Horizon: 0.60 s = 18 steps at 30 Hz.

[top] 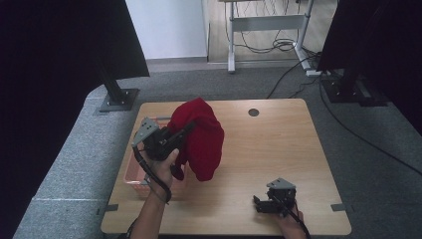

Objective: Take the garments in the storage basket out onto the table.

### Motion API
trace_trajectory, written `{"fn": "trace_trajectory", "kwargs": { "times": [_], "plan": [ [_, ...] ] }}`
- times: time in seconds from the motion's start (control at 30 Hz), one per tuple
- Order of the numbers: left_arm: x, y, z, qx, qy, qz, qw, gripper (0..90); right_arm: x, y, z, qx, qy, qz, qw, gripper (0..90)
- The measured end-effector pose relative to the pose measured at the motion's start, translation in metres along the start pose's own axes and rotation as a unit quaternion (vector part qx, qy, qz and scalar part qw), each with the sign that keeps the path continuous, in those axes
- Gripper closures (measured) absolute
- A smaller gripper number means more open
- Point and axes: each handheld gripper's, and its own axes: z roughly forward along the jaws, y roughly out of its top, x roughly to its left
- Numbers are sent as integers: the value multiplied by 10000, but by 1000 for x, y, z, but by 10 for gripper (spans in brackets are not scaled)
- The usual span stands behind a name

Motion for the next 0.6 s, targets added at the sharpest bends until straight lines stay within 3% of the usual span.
{"fn": "trace_trajectory", "kwargs": {
  "times": [0.6],
  "plan": [
    [-7,-5,13,89,-89,-42,9999,718,0,0,0,-2,-1,-4,10000,11]
  ]
}}
